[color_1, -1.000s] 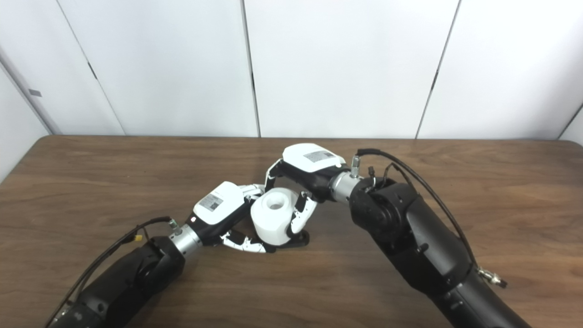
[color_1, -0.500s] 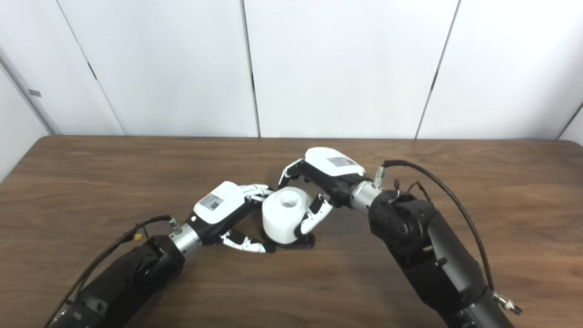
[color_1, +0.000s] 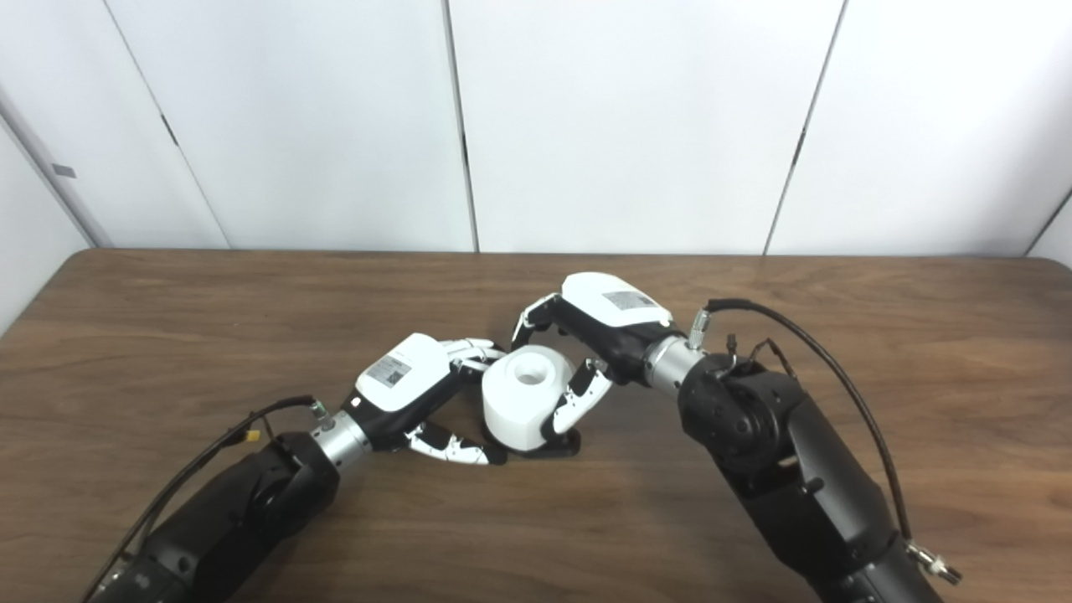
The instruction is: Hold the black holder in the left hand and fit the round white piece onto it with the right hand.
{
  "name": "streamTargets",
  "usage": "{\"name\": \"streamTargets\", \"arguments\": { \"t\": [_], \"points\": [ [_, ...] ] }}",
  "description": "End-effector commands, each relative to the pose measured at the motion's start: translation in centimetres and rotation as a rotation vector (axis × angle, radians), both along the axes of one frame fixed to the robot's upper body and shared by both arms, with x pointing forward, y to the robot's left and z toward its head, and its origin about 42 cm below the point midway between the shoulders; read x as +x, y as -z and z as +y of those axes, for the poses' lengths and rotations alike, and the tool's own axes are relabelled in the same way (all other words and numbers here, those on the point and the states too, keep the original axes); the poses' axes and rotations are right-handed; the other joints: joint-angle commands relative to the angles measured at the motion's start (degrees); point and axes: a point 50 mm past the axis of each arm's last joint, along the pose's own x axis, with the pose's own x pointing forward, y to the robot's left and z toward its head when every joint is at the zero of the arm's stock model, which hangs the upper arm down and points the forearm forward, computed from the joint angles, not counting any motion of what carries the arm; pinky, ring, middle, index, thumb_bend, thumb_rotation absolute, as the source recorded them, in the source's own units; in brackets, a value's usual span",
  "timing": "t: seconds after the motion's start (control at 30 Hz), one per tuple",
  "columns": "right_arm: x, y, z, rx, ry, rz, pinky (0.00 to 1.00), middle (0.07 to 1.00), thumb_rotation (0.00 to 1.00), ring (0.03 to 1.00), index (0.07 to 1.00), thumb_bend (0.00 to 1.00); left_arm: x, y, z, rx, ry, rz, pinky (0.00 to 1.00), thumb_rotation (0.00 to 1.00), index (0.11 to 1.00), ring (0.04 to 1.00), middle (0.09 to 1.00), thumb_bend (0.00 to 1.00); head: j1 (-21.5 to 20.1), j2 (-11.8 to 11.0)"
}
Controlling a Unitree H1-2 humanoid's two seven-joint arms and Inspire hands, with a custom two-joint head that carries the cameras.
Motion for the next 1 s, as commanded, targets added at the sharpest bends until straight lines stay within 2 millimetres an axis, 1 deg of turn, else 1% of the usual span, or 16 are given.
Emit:
{"name": "streamTargets", "arguments": {
  "t": [0.0, 0.03, 0.07, 0.1, 0.13, 0.17, 0.2, 0.3, 0.4, 0.97],
  "points": [
    [0.2, -1.3, -0.4, -0.018, -0.018, -0.041, 0.71, 0.773, 0.14, 0.781, 0.483, 0.52, -0.6, 1.8, 0.5, 0.11, -0.008, 0.065, 0.72, 0.07, 0.481, 0.85, 0.806, 0.53, 0.08, 0.01],
    [0.2, -1.5, -0.3, -0.031, -0.029, -0.037, 0.71, 0.774, 0.14, 0.782, 0.483, 0.52, -0.6, 1.8, 0.5, 0.109, -0.009, 0.063, 0.72, 0.07, 0.481, 0.851, 0.807, 0.53, 0.08, 0.01],
    [0.2, -1.6, -0.3, -0.041, -0.037, -0.034, 0.7, 0.789, 0.21, 0.785, 0.578, 0.69, -0.6, 1.8, 0.5, 0.109, -0.01, 0.062, 0.71, 0.07, 0.481, 0.849, 0.805, 0.53, 0.08, 0.01],
    [0.2, -1.7, -0.2, -0.049, -0.043, -0.031, 0.7, 0.799, 0.25, 0.787, 0.637, 0.8, -0.6, 1.8, 0.4, 0.107, -0.009, 0.061, 0.71, 0.07, 0.481, 0.848, 0.803, 0.53, 0.08, 0.01],
    [0.2, -1.9, -0.2, -0.061, -0.05, -0.022, 0.69, 0.806, 0.27, 0.791, 0.675, 0.84, -0.5, 1.8, 0.4, 0.105, -0.008, 0.06, 0.71, 0.07, 0.481, 0.847, 0.803, 0.53, 0.08, 0.01],
    [0.2, -2.0, -0.2, -0.068, -0.053, -0.015, 0.71, 0.83, 0.31, 0.806, 0.746, 0.89, -0.5, 1.9, 0.4, 0.104, -0.007, 0.06, 0.71, 0.07, 0.481, 0.846, 0.803, 0.53, -0.03, -0.03],
    [0.2, -2.1, -0.1, -0.073, -0.055, -0.01, 0.72, 0.845, 0.33, 0.816, 0.79, 0.91, -0.5, 1.9, 0.4, 0.104, -0.007, 0.06, 0.71, 0.07, 0.481, 0.845, 0.804, 0.53, -0.04, 0.0],
    [0.2, -2.5, 0.0, -0.079, -0.053, -0.004, 0.73, 0.872, 0.35, 0.836, 0.853, 0.96, -0.5, 1.9, 0.4, 0.105, -0.01, 0.063, 0.71, 0.07, 0.481, 0.847, 0.805, 0.53, -0.09, 0.01],
    [0.1, -2.6, 0.1, -0.08, -0.054, -0.005, 0.73, 0.882, 0.36, 0.84, 0.877, 0.98, -0.5, 1.8, 0.4, 0.103, -0.009, 0.06, 0.72, 0.07, 0.481, 0.847, 0.805, 0.53, -0.06, 0.05],
    [0.4, -3.1, 0.1, -0.085, -0.059, -0.011, 0.74, 0.895, 0.32, 0.852, 0.892, 0.97, -0.5, 1.8, 0.7, 0.117, -0.005, 0.062, 0.71, 0.07, 0.482, 0.844, 0.805, 0.53, -0.35, 0.06]
  ]
}}
